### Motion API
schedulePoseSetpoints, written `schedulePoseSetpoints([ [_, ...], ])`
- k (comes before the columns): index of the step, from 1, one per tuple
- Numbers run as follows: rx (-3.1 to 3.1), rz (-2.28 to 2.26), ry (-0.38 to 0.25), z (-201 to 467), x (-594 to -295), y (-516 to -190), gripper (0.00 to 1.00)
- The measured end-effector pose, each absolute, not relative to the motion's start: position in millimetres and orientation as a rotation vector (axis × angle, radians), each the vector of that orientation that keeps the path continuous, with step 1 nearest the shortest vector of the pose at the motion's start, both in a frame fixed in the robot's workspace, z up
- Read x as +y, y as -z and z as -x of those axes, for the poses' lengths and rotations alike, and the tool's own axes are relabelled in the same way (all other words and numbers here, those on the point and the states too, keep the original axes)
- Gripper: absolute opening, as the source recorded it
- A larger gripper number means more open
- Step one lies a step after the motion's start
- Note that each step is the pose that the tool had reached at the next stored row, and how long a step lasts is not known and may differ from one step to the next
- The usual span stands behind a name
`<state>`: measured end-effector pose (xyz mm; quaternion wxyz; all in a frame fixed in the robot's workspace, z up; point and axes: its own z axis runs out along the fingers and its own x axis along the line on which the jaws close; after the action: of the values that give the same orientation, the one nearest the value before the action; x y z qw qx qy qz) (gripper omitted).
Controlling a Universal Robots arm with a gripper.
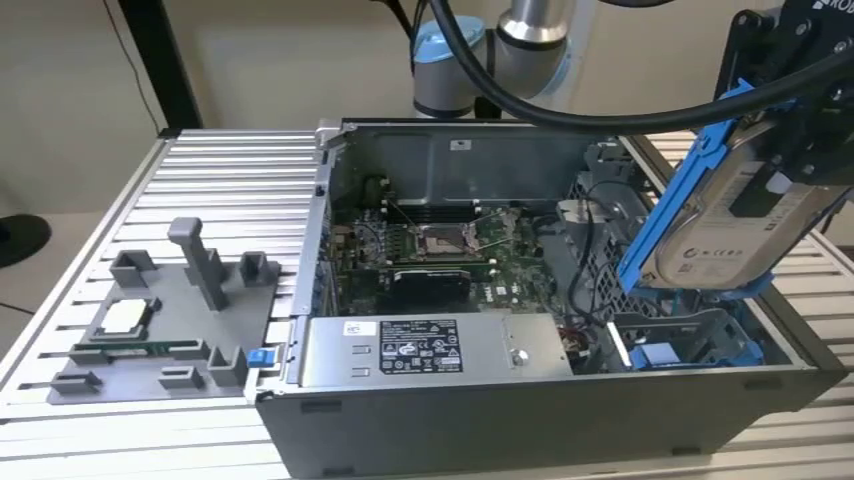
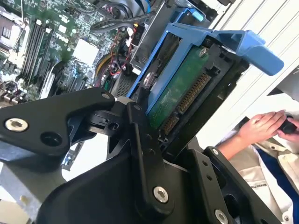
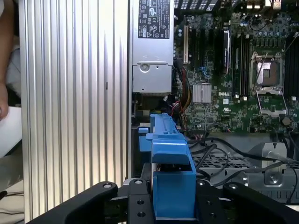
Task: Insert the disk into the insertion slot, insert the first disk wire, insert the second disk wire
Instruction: 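Insert the disk into the insertion slot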
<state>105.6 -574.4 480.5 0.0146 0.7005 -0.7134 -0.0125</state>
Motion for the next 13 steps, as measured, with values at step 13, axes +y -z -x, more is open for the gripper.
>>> schedulePoseSetpoints([
  [13, -2.229, -2.189, 0.02, -105.7, -576.0, -472.9, 0.0],
])
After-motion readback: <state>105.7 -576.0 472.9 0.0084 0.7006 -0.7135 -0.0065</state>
